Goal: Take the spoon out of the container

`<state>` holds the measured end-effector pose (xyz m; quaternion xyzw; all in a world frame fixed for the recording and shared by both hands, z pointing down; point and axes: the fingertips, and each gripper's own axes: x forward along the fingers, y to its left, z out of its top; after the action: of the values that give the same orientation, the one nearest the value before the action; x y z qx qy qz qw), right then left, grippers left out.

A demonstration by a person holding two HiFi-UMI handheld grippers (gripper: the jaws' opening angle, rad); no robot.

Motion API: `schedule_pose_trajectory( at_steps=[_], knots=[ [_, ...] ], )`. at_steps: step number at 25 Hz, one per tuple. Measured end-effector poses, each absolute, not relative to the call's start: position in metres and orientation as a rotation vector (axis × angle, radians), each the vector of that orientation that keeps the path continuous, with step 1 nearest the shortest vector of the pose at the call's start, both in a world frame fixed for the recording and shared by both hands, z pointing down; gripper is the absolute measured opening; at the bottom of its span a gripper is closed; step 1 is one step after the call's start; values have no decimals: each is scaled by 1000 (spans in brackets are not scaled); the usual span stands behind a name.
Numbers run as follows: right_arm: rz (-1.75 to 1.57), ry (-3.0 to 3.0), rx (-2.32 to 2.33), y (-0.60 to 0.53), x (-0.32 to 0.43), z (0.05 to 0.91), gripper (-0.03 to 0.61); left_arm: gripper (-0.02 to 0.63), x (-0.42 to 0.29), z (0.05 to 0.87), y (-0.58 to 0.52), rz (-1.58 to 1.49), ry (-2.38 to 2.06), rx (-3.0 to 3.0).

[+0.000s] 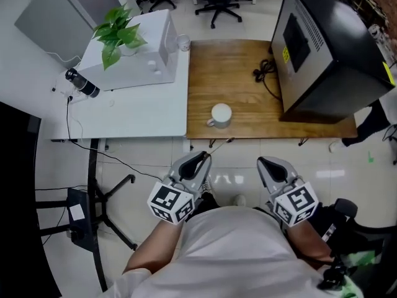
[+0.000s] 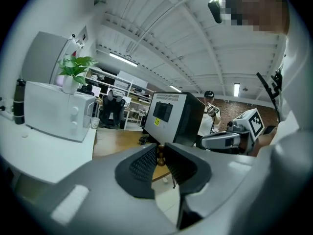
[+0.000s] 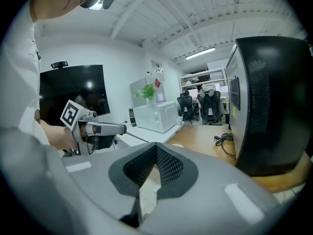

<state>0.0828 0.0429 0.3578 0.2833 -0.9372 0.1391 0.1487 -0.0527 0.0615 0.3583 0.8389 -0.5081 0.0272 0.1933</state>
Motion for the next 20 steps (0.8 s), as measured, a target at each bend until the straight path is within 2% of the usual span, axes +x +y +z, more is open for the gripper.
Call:
schedule_pose_trajectory(
  at_steps=[6,20],
  knots=[
    [387,-2743,699,75,103,357,6,55,-25,363,100,58,-1491,2272],
    [412,-2727,766,101,101,354,6,55,-23,358,119,155,-1444,2348]
  ],
)
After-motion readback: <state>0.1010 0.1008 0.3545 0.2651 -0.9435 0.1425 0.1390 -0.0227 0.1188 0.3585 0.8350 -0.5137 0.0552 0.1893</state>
